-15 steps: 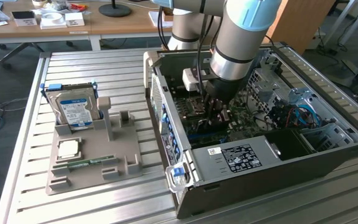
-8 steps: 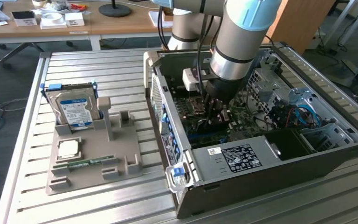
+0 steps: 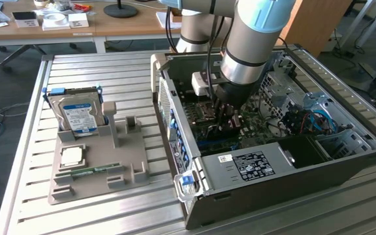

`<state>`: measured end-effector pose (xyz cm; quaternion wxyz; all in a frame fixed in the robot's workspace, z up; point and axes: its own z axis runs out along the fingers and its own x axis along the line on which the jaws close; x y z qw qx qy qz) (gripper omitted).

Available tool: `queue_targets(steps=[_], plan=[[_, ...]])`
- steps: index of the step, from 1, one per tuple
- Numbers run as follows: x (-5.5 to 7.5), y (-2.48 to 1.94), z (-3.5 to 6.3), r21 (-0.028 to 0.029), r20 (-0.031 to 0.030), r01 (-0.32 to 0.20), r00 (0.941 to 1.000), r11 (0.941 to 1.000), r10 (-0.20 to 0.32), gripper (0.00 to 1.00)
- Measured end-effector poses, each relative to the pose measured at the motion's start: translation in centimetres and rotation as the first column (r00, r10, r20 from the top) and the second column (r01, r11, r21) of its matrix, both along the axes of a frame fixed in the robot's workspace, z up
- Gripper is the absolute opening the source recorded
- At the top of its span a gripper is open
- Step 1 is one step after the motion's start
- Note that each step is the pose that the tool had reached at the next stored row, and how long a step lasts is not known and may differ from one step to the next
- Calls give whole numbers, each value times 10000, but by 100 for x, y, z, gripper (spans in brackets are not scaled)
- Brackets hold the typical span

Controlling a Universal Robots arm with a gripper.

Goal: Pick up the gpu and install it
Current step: 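Insert the gpu into the slot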

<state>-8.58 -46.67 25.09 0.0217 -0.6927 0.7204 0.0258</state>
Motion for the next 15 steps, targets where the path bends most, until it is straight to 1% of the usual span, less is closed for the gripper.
queue_targets(steps=[15], plan=[[-27,0,-34,2,0,1,10000,10000,-1,27]])
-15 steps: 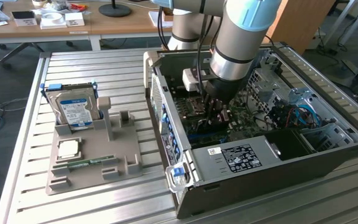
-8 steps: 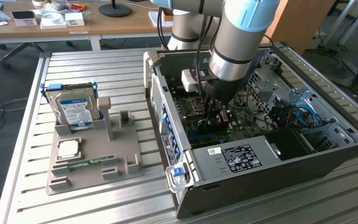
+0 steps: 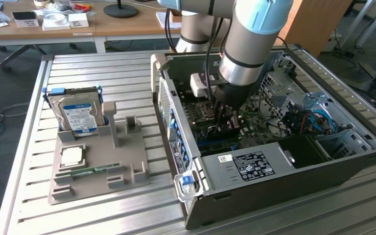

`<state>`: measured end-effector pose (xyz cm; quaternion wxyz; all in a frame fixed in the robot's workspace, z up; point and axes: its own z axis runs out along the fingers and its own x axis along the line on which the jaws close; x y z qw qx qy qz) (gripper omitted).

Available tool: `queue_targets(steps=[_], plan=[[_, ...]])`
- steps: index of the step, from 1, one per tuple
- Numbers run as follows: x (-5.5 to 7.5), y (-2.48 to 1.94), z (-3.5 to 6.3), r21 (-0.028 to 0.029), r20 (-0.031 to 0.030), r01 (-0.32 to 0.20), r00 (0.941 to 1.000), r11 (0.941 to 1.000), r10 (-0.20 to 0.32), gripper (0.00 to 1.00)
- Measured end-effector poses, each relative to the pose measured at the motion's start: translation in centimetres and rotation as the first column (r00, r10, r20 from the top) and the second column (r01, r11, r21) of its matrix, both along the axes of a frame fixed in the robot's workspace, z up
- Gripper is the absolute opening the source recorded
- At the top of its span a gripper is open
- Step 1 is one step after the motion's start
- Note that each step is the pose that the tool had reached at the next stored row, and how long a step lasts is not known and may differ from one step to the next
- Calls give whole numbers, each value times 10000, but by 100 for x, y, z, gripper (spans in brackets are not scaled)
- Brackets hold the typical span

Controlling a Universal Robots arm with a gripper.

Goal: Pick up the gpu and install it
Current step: 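Insert the gpu into the slot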

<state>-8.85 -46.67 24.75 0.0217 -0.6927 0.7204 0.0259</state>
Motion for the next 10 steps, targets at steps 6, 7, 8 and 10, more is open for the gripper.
queue_targets(steps=[6,7,8,10], plan=[[0,0,-8,1,0,0,10000,10000,0,27],[0,0,-10,-1,-1,0,10000,10000,0,27],[0,0,-15,0,0,0,10000,10000,0,27],[0,-1,-25,-2,0,0,10000,10000,0,27]])
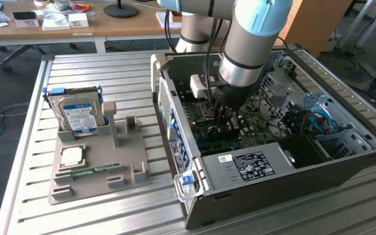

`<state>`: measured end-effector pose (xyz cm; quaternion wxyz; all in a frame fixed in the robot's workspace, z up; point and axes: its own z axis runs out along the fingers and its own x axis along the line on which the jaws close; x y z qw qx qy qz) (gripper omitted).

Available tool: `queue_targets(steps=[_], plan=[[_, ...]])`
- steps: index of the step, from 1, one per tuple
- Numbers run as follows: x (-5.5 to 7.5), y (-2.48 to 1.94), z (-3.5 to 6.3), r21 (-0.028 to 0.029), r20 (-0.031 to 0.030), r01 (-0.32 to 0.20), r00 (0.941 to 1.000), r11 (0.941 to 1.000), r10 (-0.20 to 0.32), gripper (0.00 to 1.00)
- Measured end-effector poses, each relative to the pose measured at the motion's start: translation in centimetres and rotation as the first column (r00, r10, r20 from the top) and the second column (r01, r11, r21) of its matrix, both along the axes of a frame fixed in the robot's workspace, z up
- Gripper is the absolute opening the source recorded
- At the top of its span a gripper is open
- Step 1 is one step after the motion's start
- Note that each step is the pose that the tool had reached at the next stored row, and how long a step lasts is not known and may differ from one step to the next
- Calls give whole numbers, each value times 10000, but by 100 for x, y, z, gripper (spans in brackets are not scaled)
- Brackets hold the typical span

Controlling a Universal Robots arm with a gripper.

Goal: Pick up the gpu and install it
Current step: 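Insert the gpu into the slot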

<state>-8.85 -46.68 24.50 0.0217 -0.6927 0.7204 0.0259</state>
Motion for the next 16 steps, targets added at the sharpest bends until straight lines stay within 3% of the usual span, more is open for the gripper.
queue_targets(steps=[12,13,16], plan=[[0,1,-4,4,0,0,10000,10000,0,27],[-2,4,-13,32,4,4,10000,10000,-4,28],[-1,1,-5,5,1,3,10000,10000,-3,33]])
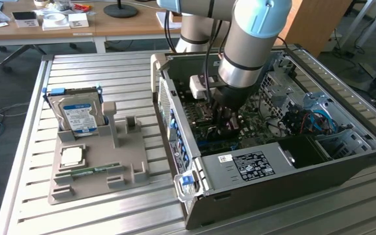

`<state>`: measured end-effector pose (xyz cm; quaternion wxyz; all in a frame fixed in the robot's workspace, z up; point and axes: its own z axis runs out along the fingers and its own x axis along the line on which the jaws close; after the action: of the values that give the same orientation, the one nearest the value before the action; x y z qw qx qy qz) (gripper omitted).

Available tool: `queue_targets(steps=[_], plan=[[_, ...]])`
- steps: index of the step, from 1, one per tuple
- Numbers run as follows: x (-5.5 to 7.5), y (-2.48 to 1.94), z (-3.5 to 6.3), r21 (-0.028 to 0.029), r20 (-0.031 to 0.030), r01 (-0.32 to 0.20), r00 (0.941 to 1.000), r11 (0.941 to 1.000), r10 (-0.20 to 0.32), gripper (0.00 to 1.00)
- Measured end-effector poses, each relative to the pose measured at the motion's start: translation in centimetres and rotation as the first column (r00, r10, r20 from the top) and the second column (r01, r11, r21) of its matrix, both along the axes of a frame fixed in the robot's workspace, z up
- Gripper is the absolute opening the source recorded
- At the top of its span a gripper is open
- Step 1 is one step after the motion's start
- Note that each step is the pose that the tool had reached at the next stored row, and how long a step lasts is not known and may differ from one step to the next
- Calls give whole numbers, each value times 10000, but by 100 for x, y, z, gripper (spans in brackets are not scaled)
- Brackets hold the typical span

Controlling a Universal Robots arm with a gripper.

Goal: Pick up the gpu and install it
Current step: 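Insert the gpu into the slot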

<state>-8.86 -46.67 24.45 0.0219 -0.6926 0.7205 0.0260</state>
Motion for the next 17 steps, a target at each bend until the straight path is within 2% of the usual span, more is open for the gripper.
queue_targets(steps=[2,3,5,11,17], plan=[[1,0,0,-1,0,-2,10000,10000,2,45],[1,0,0,-1,0,-2,10000,10000,2,45],[1,0,1,-1,-1,-2,10000,10000,2,58],[1,-1,13,-5,-2,-2,10000,10000,2,58],[1,-1,151,-3,-1,-2,10000,10000,2,58]])
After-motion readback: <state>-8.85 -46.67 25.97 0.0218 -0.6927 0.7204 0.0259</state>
